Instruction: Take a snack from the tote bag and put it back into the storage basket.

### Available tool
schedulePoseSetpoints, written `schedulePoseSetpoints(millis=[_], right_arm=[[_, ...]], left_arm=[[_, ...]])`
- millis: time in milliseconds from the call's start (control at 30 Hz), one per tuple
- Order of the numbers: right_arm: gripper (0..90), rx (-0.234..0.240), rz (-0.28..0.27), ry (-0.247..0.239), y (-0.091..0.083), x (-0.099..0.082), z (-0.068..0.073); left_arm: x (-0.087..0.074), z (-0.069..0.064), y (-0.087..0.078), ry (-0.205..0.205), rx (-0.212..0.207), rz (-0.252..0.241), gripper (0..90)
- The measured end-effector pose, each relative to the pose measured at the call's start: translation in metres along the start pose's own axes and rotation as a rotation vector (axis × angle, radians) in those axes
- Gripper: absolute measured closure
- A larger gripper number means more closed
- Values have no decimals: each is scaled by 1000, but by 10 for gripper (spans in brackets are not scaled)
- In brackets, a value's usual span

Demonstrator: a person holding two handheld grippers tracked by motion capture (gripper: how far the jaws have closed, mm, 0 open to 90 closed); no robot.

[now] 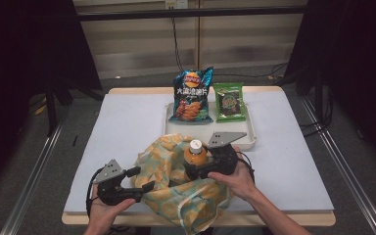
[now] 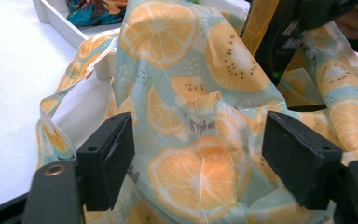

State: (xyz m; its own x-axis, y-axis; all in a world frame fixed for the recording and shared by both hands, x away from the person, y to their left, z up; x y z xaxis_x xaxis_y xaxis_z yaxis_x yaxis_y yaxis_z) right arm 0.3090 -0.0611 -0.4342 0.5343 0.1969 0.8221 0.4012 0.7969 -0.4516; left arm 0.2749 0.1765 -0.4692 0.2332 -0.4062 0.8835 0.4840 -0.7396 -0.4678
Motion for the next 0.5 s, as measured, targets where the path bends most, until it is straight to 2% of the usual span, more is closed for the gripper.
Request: schedulePoseSetpoints(millis=[200,500], right_arm=[[306,89,-9,-13,-4,16,-2],[306,141,-5,-57,-4,32,-3]], left_arm=[[2,1,0,-2,3,-9,173],[5,4,-5,-4,-3,-45,112]])
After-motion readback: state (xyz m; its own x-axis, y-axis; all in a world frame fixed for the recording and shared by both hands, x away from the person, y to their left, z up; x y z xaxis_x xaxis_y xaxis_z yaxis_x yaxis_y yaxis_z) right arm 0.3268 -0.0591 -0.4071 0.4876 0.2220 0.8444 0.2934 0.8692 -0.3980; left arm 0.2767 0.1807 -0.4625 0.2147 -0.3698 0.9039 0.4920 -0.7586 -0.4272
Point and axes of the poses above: each handheld gripper's, and its own axes: y roughly forward along the jaws, x roughly out of its top, z roughly to its left, the point moved 6 cm from there along y, roughly forward along the jaws, and after that the axes turned 14 degrees about y, right-handed, at the moved point
